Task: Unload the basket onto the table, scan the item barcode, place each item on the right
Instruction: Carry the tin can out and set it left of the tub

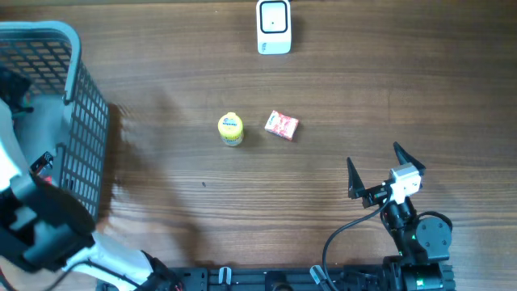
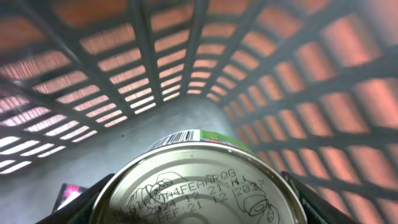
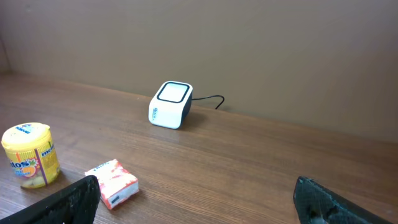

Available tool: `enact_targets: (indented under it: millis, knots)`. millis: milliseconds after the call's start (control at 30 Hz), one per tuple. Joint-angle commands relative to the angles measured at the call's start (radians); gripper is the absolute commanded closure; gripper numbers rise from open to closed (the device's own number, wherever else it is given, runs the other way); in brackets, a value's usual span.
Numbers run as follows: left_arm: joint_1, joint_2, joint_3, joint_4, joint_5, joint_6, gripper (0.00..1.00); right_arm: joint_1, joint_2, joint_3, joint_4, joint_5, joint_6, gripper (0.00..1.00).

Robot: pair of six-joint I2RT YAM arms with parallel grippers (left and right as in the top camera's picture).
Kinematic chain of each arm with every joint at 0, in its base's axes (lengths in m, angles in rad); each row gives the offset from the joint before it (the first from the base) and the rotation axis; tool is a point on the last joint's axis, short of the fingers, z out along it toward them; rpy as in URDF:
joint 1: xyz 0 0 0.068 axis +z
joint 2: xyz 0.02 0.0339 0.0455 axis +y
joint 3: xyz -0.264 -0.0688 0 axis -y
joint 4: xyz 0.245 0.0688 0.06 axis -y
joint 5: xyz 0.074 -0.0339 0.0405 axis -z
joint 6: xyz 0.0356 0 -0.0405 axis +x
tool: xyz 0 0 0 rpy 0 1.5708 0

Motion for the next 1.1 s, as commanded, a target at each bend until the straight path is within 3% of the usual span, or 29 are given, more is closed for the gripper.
enact_targets:
  millis: [0,200,367,567,700,800,900,1067]
  knots:
    - [0.008,-0.117,0.002,-0.019,0.082,-0.01,0.39,0.002,-0.002,-0.001,0.002,0.01,0.011,0.0]
    - [0.008,-0.274,0.002,-0.037,0.261,-0.017,0.39,0.002,-0.002,-0.001,0.002,0.01,0.011,0.0]
    - [-0.015,-0.385,0.002,-0.023,0.532,-0.04,0.37,0.002,-0.002,-0.001,0.002,0.01,0.011,0.0]
    - [-0.247,-0.402,0.002,0.006,0.592,-0.039,0.36,0.002,-0.002,-0.001,0.002,0.01,0.011,0.0]
    - [-0.492,-0.393,0.002,0.062,0.461,-0.039,0.34,0.002,-0.002,-0.001,0.002,0.01,0.011,0.0]
    - [-0.705,-0.33,0.002,0.063,0.181,-0.034,0.31,0.002,-0.002,-0.001,0.002,0.01,0.011,0.0]
    - [-0.796,-0.247,0.001,0.064,0.072,-0.035,0.32,0.002,-0.002,-0.001,0.002,0.01,0.011,0.0]
    - [-0.839,-0.06,0.001,0.05,0.056,-0.036,0.32,0.002,-0.002,-0.001,0.002,0.01,0.011,0.0]
